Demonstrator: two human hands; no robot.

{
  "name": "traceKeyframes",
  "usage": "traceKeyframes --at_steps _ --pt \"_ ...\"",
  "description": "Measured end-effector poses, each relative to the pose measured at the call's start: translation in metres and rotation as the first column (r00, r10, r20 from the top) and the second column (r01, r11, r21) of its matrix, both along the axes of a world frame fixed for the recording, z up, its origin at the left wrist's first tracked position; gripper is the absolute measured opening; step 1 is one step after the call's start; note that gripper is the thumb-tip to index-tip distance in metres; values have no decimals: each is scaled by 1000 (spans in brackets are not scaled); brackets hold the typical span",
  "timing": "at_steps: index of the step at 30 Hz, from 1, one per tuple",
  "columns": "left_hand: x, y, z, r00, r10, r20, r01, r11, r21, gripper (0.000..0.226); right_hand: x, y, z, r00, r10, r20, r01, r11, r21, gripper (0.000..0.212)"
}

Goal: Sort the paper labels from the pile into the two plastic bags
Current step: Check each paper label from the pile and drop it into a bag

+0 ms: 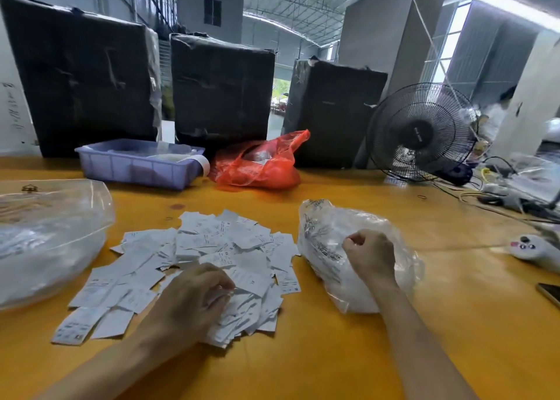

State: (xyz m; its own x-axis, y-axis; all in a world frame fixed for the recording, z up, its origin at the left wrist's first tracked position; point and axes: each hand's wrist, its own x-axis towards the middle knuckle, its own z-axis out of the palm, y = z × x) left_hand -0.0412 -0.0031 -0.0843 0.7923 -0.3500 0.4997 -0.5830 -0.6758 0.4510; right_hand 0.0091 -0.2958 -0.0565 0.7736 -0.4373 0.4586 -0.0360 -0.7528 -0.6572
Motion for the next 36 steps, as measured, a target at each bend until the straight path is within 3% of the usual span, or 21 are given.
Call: traceKeyframes --at_steps 2,3,4,6,7,9,11,13,15,19,23,26,29,32,36 --pt "-1 0 1 1000 5 -5 -5 1000 -11 17 -4 8 10 990 50 133 -81 969 234 11" --pt "-1 0 2 1000 11 1 -11 1000 -28 18 -6 11 15 978 58 202 -137 906 400 15" --pt "-1 0 3 1000 20 4 -20 998 -59 20 -9 15 22 963 66 262 -211 789 577 17" --pt "-3 -1 6 999 48 -3 -48 986 -160 20 -17 25 32 921 159 355 -388 436 812 10" --pt "-3 -2 7 999 45 -23 -49 972 -229 18 -20 33 36 888 246 390 -449 275 850 4" --pt "-5 -4 14 990 -11 -138 -46 915 -401 6 -26 56 37 790 430 438 -510 62 858 6" --pt "-7 -7 23 939 -141 -314 -77 804 -589 34 -33 84 35 694 589 414 -502 -17 865 14" --pt "-8 -8 30 825 -315 -469 -153 674 -723 75 -40 109 28 649 696 306 -467 46 883 14" --pt "-9 -6 36 749 -400 -528 -189 635 -749 86 -45 125 20 639 747 184 -461 180 869 8" --pt "-8 -3 35 780 -341 -525 -239 613 -753 34 -47 134 12 636 758 144 -432 196 880 10" --pt "-6 0 33 800 -260 -540 -294 615 -732 30 -46 133 13 642 756 123 -400 194 896 40" --pt "-6 3 34 811 -232 -537 -307 613 -728 34 -49 135 11 544 835 79 -504 250 827 56" --pt "-6 3 34 795 -255 -551 -327 584 -743 34 -51 136 10 510 860 27 -570 314 759 45" --pt "-6 2 34 773 -274 -572 -373 533 -759 21 -52 135 9 495 869 -16 -603 357 713 20" --pt "-4 2 34 774 -290 -562 -388 484 -784 19 -54 137 8 501 865 -29 -604 374 703 10"
